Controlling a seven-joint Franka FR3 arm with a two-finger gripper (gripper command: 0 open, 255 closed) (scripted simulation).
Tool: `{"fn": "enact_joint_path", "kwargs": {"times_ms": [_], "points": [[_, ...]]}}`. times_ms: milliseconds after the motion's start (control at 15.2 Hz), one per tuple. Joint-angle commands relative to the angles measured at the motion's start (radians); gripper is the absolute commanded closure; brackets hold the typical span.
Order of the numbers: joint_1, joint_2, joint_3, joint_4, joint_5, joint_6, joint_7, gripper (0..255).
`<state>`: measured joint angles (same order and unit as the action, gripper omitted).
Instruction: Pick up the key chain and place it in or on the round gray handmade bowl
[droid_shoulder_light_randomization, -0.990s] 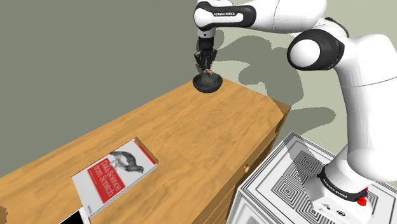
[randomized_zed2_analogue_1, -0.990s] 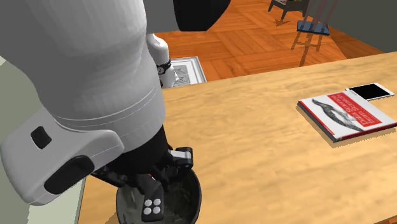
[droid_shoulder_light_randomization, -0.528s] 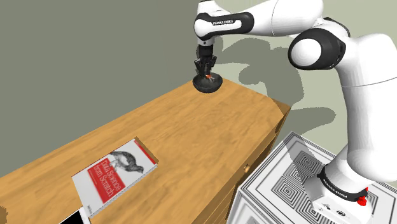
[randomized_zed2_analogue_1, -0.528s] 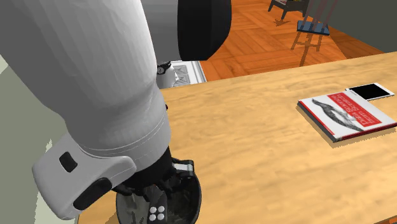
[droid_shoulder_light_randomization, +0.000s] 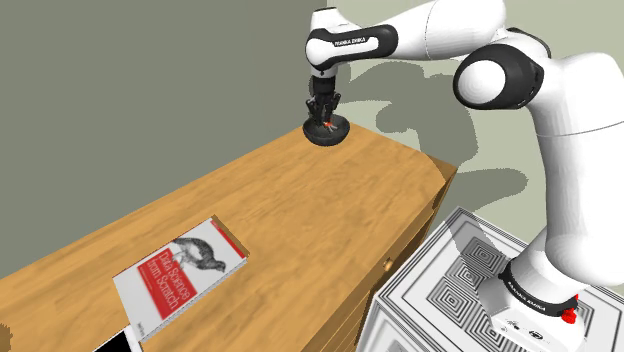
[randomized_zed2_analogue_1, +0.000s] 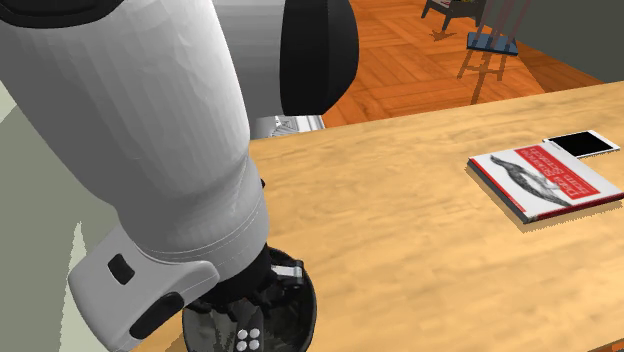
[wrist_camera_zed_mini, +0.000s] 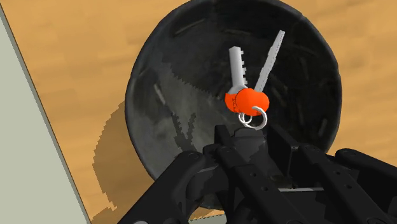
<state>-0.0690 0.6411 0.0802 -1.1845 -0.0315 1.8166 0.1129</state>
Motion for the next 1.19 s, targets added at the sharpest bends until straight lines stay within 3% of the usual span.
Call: {"fn": "enact_joint_path", "kwargs": {"times_ms": [0, 66, 132, 462, 726, 1122], "points": [[0.0, 0.0, 0.0, -0.001, 0.0, 0.0, 0.0, 255], [0.0, 0.0, 0.0, 0.0, 0.0, 0.0, 0.0, 255], [0.0, 0.0, 0.0, 0.0, 0.0, 0.0, 0.0, 0], [0.0, 0.0, 0.0, 0.0, 0.0, 0.0, 0.0, 0], [0.003, 0.008, 0.0, 0.14, 0.0, -0.132, -0.001, 0], [0.003, 0.008, 0.0, 0.14, 0.0, -0.132, -0.001, 0]]}}
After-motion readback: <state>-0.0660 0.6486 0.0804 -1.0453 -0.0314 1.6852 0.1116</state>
